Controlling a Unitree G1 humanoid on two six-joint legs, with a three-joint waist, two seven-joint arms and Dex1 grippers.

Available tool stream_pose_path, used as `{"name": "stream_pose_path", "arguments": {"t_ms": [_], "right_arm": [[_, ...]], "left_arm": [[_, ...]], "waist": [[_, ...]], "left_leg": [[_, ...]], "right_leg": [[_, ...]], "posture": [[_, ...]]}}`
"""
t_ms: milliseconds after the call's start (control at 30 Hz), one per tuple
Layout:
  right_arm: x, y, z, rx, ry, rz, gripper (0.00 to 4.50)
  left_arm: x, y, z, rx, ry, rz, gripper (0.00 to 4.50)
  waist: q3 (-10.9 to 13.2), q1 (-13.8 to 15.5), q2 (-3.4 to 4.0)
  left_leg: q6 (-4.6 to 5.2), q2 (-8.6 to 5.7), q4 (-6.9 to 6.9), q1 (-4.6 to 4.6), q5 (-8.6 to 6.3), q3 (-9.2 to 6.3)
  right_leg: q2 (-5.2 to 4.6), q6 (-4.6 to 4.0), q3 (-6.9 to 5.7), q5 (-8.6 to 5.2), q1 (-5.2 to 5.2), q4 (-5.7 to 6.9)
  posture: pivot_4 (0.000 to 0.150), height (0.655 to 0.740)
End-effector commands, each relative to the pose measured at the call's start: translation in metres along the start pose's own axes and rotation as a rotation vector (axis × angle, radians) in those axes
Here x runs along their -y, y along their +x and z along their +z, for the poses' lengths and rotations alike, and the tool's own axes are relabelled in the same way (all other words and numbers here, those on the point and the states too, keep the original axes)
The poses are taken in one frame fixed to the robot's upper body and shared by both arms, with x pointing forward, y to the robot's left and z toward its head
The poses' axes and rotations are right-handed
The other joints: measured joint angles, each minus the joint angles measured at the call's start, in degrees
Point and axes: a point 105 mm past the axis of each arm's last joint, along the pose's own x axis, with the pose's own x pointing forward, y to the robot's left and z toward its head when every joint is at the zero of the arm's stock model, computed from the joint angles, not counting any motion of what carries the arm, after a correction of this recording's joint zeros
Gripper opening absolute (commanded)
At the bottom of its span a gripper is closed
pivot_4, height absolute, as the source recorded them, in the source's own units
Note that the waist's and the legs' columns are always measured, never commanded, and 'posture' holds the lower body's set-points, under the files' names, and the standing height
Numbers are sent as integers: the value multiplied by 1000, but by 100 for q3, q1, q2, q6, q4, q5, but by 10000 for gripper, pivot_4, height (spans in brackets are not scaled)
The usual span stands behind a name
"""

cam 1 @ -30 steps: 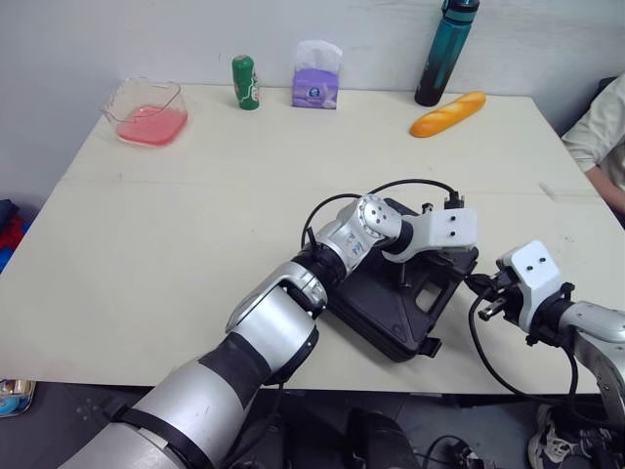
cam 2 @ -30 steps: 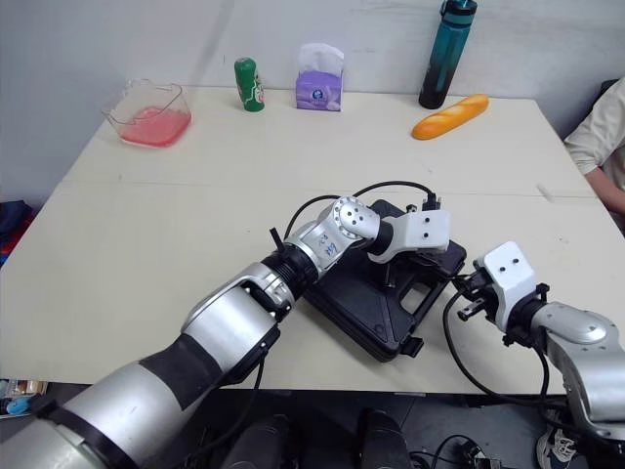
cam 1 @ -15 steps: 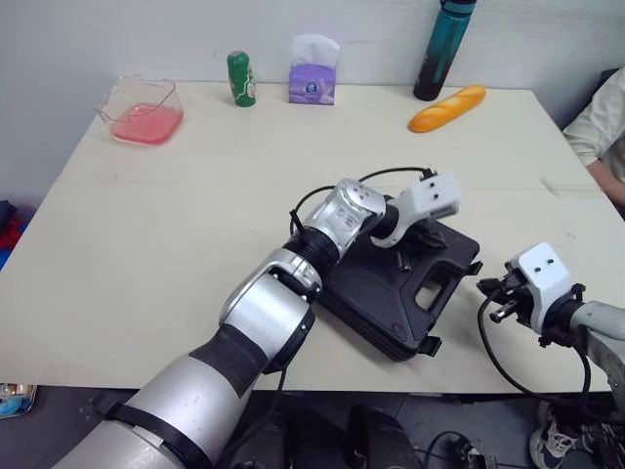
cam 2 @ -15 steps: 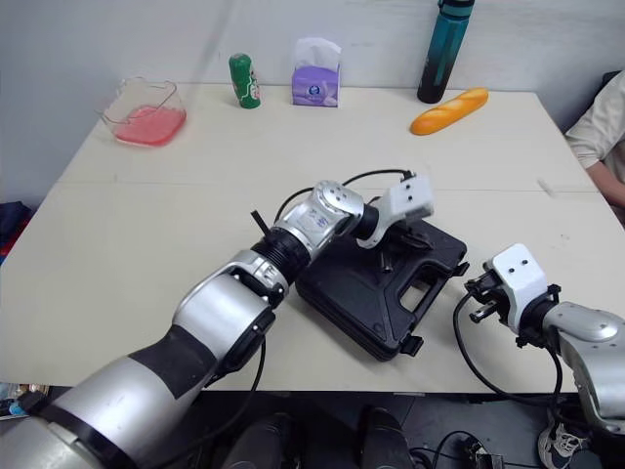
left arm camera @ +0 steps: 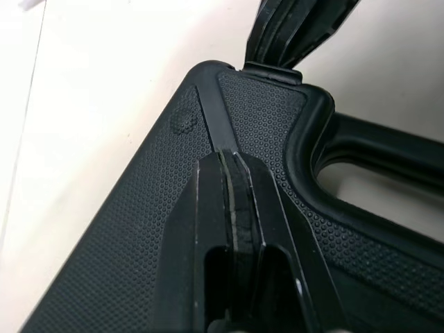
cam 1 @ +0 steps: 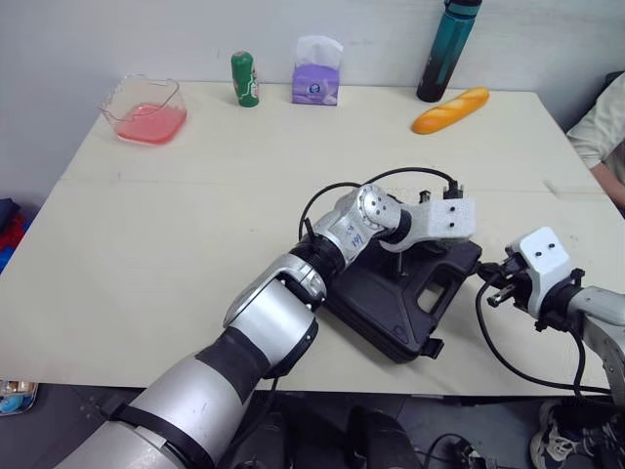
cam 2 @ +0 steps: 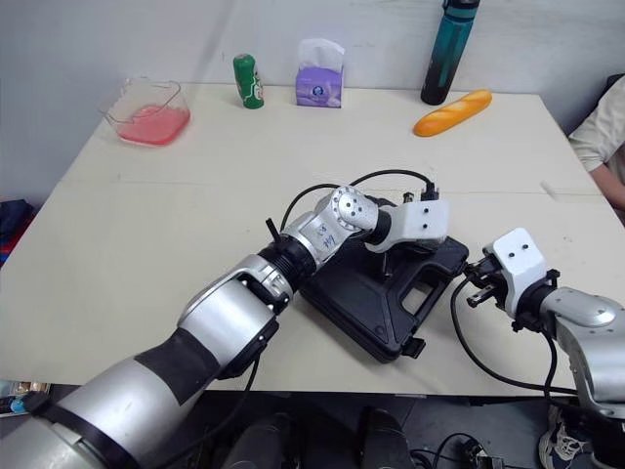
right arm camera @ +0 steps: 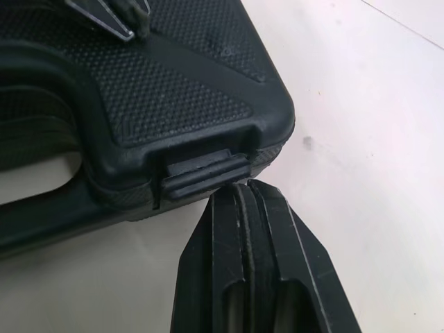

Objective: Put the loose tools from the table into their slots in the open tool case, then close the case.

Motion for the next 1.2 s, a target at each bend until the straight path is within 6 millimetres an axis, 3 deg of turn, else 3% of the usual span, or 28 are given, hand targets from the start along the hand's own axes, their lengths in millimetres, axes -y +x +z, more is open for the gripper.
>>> {"name": "stream_pose_path", "arguments": {"t_ms": [33, 167, 333, 467, 533, 667, 800, 900, 1000, 1200], "right_arm": [[-6, -2, 18, 66, 28, 31, 0], [-28, 1, 32, 115, 134, 143, 0], [-20, 5, 35, 114, 169, 94, 0], [-15, -6, 27, 70, 106, 66, 0], [-14, -17, 24, 49, 64, 62, 0], [-26, -41, 15, 6, 20, 108, 0], [-55, -57, -1, -45, 32, 213, 0], [-88, -68, -19, -116, 46, 349, 0], [-104, -73, -23, -139, 52, 426, 0], [-114, -68, -25, -133, 77, 437, 0]], "left_arm": [[43, 20, -33, -133, 20, -159, 630], [45, 21, -31, -119, -18, -169, 630], [43, 21, -29, -106, -43, -165, 630], [37, 15, -22, -42, -82, -158, 630], [29, 4, -9, 51, -114, -178, 630], [18, -36, 10, 233, -178, -291, 630], [33, -74, 21, 339, -137, -442, 630], [63, -96, 17, 315, -83, -579, 630], [83, -96, 5, 228, -36, -604, 630], [95, -74, -22, 67, -24, -537, 630]], "waist": [[-6, 1, -3], [-14, -17, -15], [-22, -54, -17], [-25, -40, -13], [-26, -33, -11], [-19, -13, 8], [-13, -30, 17], [-14, -27, 27], [-13, -20, 28], [-14, 0, 28]], "left_leg": [[0, 1, 0, 1, 0, -2], [-2, 2, 0, 7, -1, -7], [-10, 8, -3, 13, -6, -5], [-10, 9, -4, 15, -6, -1], [-10, 9, -9, 14, -6, -1], [-10, 6, -5, -3, -5, 0], [-10, 9, 3, -4, -5, 3], [-13, 12, 0, -2, -6, 1], [-13, 11, 6, 5, -6, -1], [-7, 7, 14, 8, -7, -11]], "right_leg": [[-5, 0, -1, 0, 1, -1], [-37, -5, -5, -3, 6, -8], [-33, -12, -7, -7, 5, -2], [-31, -13, -6, -7, 5, 0], [-30, -13, -7, -7, 4, 2], [9, -12, -12, -7, -7, 4], [20, -10, -3, -6, -8, 12], [23, -12, 2, -7, -7, 12], [27, -10, 10, -5, 4, 12], [17, -5, 56, -3, 14, 0]], "posture": [[1500, 7400], [1500, 7400], [1500, 7400], [1500, 7400], [1500, 7400], [1500, 7400], [1500, 7400], [1500, 7400], [1500, 7400], [1500, 7400]]}}
